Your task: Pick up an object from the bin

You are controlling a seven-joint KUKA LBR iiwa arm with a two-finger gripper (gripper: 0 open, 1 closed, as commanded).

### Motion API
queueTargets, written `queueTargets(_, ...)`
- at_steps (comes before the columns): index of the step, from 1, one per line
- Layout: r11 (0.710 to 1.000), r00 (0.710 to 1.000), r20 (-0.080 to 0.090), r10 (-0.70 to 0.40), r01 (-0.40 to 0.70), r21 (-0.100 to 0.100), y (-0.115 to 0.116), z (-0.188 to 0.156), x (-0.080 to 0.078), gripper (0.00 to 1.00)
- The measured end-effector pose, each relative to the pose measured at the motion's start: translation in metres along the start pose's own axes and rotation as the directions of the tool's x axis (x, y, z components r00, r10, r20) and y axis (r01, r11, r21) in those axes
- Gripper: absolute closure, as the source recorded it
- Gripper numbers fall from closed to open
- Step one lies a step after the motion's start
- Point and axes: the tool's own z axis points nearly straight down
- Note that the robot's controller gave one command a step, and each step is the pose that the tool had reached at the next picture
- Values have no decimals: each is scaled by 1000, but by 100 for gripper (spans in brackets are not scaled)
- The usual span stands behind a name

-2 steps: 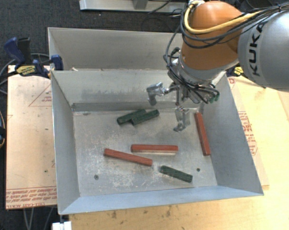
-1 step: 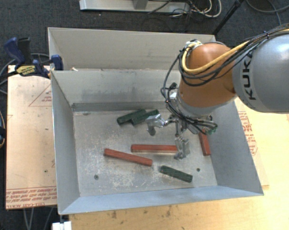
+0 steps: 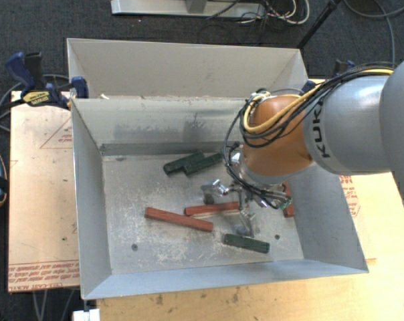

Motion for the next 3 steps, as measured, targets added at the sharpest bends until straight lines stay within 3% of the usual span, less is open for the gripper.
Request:
queueTargets(1,1000,1000,10,0,0,3,0,-4,-2,100)
queueTargets(2,986,986,12,-165,165,10,0,-132,41,100)
queueTargets(3,805,805,8,-594,593,14,-2,-272,11,100)
